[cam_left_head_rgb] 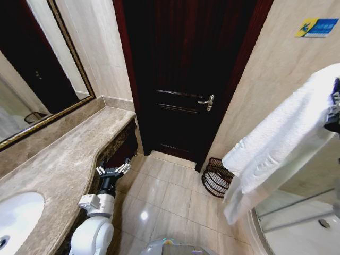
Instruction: Discard the used towel into the hamper.
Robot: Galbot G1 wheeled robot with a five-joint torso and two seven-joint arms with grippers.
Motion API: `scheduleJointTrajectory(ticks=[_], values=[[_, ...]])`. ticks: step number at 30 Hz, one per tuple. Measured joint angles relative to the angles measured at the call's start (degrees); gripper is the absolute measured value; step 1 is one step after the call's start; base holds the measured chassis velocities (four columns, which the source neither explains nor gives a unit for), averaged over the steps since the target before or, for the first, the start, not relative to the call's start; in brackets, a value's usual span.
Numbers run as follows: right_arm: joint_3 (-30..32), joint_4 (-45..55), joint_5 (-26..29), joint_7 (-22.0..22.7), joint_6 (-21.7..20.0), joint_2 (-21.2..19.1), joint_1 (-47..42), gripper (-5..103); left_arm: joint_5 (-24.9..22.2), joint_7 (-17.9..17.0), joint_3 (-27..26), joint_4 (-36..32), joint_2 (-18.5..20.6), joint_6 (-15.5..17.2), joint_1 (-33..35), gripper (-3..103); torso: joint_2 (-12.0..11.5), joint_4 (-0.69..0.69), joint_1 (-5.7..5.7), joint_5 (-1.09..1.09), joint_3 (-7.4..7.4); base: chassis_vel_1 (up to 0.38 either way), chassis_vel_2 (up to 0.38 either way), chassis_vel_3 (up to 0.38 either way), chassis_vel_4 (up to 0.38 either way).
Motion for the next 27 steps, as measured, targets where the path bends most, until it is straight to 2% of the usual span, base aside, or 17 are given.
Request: scheduleJointTrajectory(ticks=[27], values=[[0.0,0.0,0.0,0.0,0.0,0.0,0.0,12,0.0,0.0,0.0,0.0,0.0,0.0,0.0,100,0.0,0.00,0.00,0.00,0.00,0.000,0.000,0.000,0.000]])
